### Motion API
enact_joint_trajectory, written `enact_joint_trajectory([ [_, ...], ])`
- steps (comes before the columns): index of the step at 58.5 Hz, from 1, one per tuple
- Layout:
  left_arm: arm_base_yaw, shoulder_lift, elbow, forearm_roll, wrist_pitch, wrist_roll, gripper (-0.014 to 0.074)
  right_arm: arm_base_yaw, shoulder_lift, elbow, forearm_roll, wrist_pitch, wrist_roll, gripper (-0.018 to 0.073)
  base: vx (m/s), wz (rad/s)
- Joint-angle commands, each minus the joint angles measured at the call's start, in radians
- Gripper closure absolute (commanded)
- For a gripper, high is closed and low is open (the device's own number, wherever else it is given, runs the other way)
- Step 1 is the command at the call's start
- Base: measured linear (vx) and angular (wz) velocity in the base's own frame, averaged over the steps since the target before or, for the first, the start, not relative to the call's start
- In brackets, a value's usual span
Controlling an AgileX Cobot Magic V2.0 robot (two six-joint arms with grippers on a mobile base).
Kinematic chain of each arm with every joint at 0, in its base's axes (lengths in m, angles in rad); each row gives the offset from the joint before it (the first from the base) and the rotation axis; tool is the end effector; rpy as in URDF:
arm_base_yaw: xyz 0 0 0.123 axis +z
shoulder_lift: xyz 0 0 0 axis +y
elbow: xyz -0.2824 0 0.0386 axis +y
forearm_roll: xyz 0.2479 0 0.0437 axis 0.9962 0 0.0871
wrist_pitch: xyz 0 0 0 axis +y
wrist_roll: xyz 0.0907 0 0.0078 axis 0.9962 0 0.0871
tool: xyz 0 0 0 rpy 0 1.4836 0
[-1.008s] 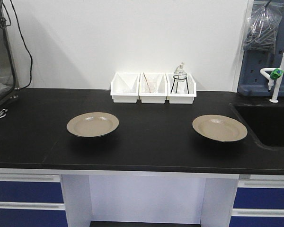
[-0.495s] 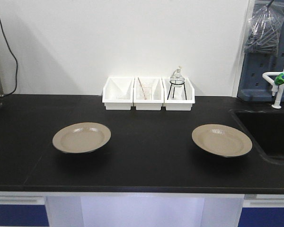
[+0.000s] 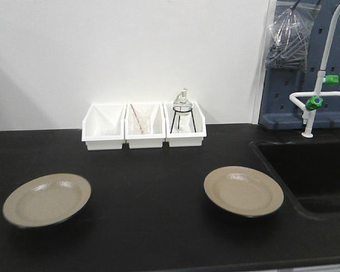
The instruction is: Arrange circular plates on left workspace
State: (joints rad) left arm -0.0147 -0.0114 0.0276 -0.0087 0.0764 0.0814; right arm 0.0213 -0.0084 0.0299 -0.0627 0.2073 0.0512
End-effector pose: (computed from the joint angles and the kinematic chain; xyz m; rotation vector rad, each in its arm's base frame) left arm 0.0568 -0.0009 0.1974 0.0694 1.5748 0.0450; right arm 0.0562 0.0000 0.1846 -0.0173 1.7119 -0.0028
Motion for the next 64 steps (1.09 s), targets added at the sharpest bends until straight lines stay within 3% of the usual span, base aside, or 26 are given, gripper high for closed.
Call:
enact_joint_trajectory([
  [1, -0.005, -0.005, 0.012, -0.008, -0.076, -0.007, 0.0600, -0.005, -0.016, 0.006, -0.011, -0.079, 0.000, 0.0567, 0.34, -0.11],
  [64, -0.005, -0.005, 0.012, -0.008, -0.076, -0.007, 0.0600, -0.005, -0.016, 0.006, -0.011, -0.079, 0.000, 0.0567, 0.27, 0.05],
])
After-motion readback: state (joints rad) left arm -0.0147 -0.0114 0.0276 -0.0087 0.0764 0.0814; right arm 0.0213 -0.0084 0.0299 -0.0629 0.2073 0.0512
